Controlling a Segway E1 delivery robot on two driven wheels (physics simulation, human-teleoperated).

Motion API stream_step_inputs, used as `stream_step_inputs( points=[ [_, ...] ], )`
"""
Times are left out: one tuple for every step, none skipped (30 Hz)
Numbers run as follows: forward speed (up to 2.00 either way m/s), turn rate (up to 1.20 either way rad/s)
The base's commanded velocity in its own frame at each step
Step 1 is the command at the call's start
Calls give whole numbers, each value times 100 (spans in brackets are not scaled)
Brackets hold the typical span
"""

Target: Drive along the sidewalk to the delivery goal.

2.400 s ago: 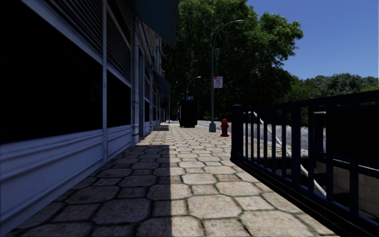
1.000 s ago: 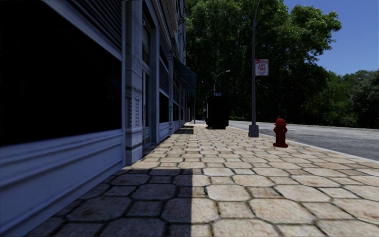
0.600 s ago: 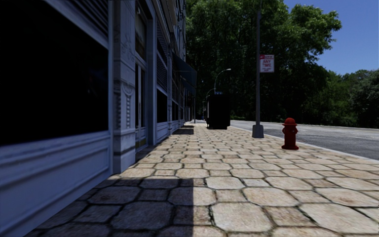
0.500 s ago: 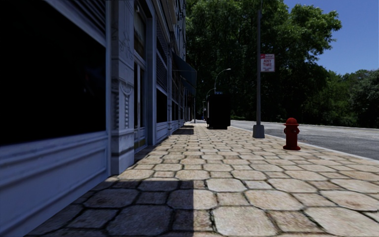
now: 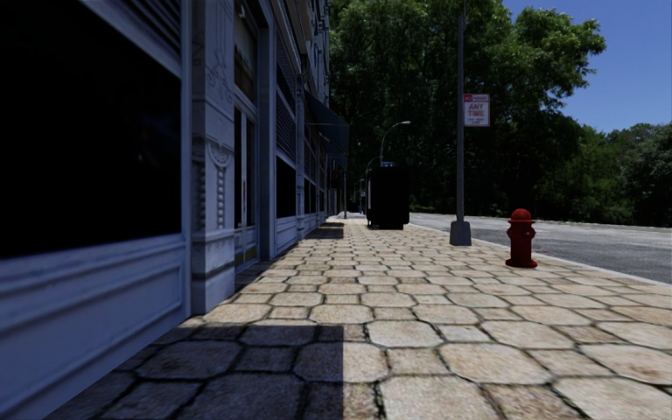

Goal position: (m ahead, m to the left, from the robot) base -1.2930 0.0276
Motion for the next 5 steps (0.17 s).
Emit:
stream_step_inputs(
  points=[
    [0,0],
    [0,0],
    [0,0],
    [0,0],
    [0,0]
  ],
)
